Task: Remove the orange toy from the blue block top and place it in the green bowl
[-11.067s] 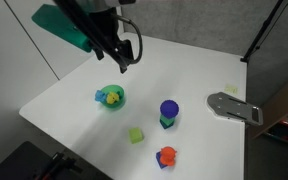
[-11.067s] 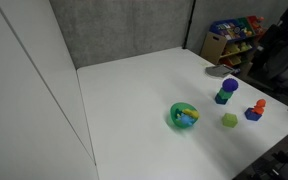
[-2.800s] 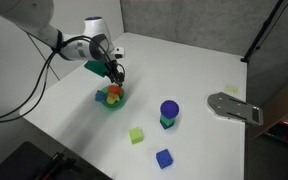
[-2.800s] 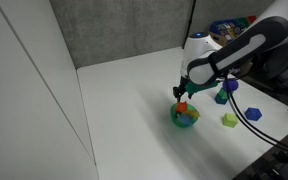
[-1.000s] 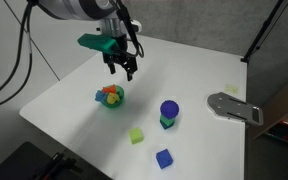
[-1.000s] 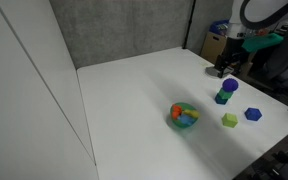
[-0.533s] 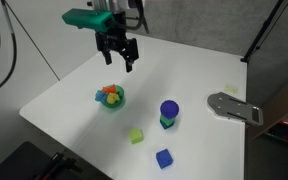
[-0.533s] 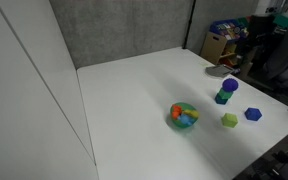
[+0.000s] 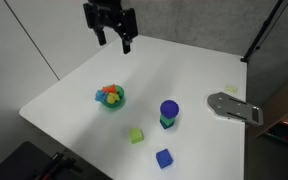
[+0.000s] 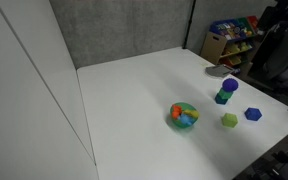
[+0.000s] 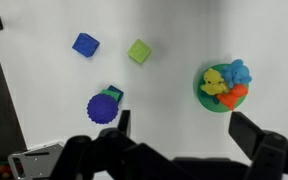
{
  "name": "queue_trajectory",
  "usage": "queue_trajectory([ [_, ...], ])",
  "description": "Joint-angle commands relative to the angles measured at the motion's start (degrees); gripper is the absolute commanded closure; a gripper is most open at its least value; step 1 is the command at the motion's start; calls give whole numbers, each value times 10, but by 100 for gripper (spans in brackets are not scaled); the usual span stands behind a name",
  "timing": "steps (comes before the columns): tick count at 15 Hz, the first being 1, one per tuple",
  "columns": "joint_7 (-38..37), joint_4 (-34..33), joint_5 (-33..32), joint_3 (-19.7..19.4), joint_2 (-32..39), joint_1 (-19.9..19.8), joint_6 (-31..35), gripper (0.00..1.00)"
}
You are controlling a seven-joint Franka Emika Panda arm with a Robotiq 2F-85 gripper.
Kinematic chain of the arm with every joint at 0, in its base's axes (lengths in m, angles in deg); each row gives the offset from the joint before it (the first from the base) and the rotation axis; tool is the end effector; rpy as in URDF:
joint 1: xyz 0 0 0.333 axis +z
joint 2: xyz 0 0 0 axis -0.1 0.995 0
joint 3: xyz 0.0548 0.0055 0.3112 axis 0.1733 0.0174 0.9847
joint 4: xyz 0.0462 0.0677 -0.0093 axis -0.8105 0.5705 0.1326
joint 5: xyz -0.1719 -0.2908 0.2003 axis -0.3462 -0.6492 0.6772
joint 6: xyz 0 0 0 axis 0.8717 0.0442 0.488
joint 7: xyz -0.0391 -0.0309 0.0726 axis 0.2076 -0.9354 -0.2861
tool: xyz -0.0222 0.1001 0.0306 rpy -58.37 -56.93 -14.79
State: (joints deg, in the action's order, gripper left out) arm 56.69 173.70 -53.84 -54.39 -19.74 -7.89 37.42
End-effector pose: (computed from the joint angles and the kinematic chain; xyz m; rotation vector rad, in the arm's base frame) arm 0.4946 -0.0648 0.4891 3.1150 -0.2507 -0.0862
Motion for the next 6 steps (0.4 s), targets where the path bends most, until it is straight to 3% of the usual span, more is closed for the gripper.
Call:
queue_trajectory([
  [1,18,13,14,0,-29,-7,-4,0],
  [6,3,4,6,5,-17,-7,-3,0],
])
